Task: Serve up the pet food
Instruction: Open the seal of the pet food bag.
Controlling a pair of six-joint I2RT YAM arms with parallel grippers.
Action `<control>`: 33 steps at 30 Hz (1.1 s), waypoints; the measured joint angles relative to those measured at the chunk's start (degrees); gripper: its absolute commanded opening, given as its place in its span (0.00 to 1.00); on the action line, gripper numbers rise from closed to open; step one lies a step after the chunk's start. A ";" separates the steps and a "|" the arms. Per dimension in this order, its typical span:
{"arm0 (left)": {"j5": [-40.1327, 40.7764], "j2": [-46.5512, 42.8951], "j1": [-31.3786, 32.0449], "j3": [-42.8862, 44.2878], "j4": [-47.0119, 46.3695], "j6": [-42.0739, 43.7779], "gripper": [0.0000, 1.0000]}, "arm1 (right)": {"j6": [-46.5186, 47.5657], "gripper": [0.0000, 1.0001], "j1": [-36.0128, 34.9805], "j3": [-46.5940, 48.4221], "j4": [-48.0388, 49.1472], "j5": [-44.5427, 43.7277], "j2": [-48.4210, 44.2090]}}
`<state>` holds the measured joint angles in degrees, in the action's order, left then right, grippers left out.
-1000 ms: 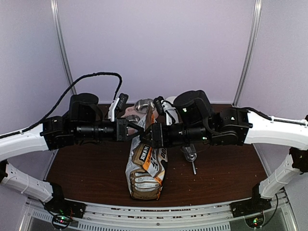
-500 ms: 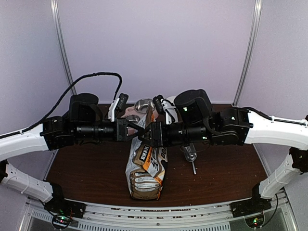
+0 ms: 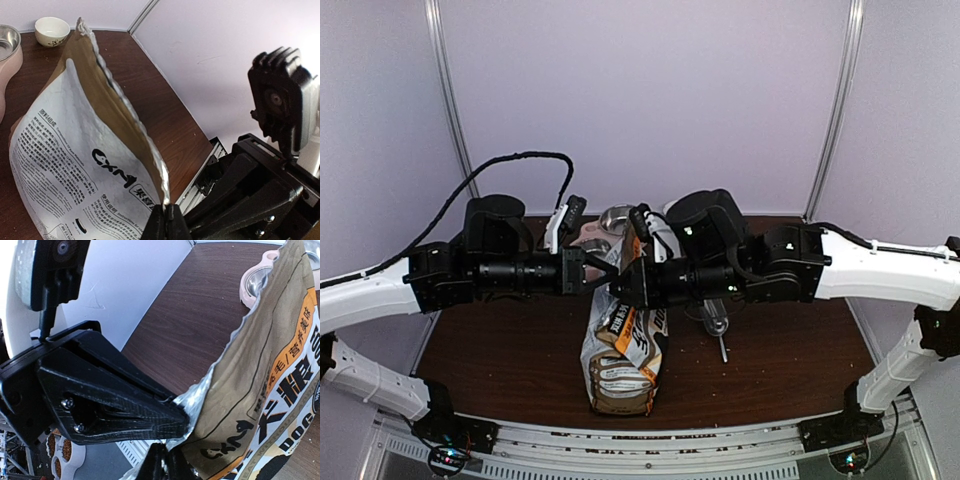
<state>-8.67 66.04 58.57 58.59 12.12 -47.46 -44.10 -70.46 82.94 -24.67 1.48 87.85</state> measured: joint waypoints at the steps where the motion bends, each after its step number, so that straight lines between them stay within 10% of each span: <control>1: 0.07 0.00 0.00 0.00 0.00 0.00 0.00 | -0.28 0.00 -0.02 0.26 -0.02 0.15 0.17; 33: 5.64 -0.55 0.44 -0.85 3.23 -0.07 0.00 | -0.55 0.00 -1.64 5.01 -9.27 -9.97 4.39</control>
<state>-3.03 65.49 59.00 57.74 15.35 -47.53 -44.64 -72.10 87.94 -33.93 -8.49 92.25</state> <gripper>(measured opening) 0.005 0.004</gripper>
